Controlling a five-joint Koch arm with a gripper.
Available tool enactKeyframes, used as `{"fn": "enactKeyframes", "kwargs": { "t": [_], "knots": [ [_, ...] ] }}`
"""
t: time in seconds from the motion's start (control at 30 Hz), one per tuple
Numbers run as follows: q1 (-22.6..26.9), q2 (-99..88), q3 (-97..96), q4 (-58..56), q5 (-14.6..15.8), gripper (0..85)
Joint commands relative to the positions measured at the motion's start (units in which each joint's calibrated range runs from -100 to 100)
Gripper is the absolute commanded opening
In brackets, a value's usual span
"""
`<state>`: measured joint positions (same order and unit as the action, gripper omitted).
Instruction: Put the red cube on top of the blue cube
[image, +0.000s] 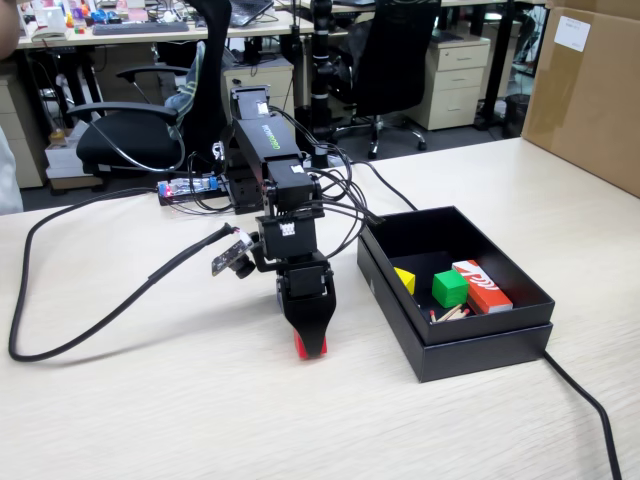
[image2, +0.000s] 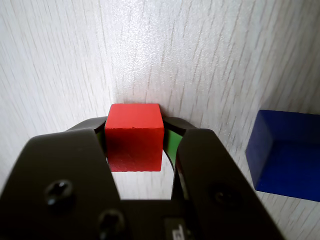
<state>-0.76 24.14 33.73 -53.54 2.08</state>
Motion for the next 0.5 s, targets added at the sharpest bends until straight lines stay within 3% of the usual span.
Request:
{"fn": "enactKeyframes", "kwargs": {
  "t": [0.0,0.47],
  "knots": [
    [0.05,-10.43,0.90,-1.53,-0.10,0.9],
    [0.15,-53.57,-25.12,-1.62,-0.05,0.9]
  ]
}}
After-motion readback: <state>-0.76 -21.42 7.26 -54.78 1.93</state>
